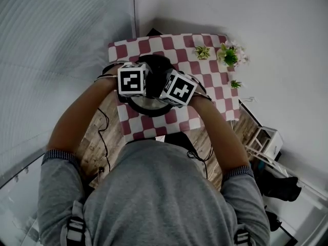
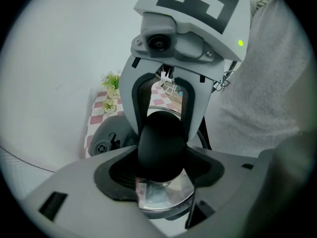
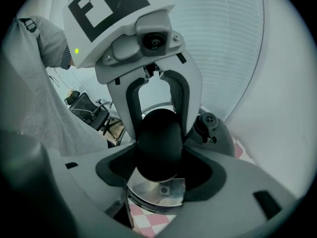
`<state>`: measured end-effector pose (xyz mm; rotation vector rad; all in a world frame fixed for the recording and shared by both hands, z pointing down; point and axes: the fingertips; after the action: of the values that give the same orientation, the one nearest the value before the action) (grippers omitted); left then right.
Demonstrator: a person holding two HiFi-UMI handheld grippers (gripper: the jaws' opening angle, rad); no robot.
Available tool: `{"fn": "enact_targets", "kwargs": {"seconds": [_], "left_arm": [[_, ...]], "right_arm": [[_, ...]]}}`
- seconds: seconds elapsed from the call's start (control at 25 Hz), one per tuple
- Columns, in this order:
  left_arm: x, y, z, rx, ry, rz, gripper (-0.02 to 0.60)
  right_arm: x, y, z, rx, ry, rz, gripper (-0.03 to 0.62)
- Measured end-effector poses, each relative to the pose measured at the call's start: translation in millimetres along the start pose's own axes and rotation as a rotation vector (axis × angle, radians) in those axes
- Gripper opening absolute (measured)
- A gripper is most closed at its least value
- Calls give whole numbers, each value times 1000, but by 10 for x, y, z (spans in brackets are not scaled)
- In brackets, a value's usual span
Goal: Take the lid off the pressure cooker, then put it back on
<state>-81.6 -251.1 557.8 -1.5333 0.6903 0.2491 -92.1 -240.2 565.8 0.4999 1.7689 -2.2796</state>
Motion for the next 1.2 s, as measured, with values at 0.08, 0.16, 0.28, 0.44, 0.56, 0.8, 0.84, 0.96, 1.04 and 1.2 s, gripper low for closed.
{"fn": "enact_targets", "kwargs": {"seconds": [0.08,0.16,0.28,0.44,0.56,0.8,0.84,0.96,1.04,1.2], "left_arm": [[8,-9,-8,10,29,10,304],[10,-7,-13,19,48,21,304],[16,-1,-18,28,73,28,305],[29,1,-40,74,138,47,307],[22,13,-43,109,199,51,307],[40,14,-55,186,318,58,307],[33,9,-55,196,338,62,307],[44,24,-90,238,379,80,307],[41,25,-97,256,410,82,307],[32,37,-107,282,480,63,307]], "right_arm": [[-25,-4,-16,18,9,-16,293],[-23,-12,-24,27,20,-30,293],[-12,-10,-12,33,48,-46,294],[-6,-18,6,56,115,-48,295],[1,-1,7,82,183,-62,295],[-14,8,-11,151,333,-118,295],[-19,9,-11,161,352,-125,295],[-64,12,3,186,392,-157,295],[-66,16,2,204,423,-161,295],[-70,24,8,241,480,-156,295]]}}
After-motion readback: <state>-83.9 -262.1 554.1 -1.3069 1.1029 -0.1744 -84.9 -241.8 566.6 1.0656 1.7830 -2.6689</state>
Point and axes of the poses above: the fingertips, and each gripper's own axes: y backward along the fingers, z to its right, x out of its top, and after that the axes turned 5 degrees about -y, right-handed
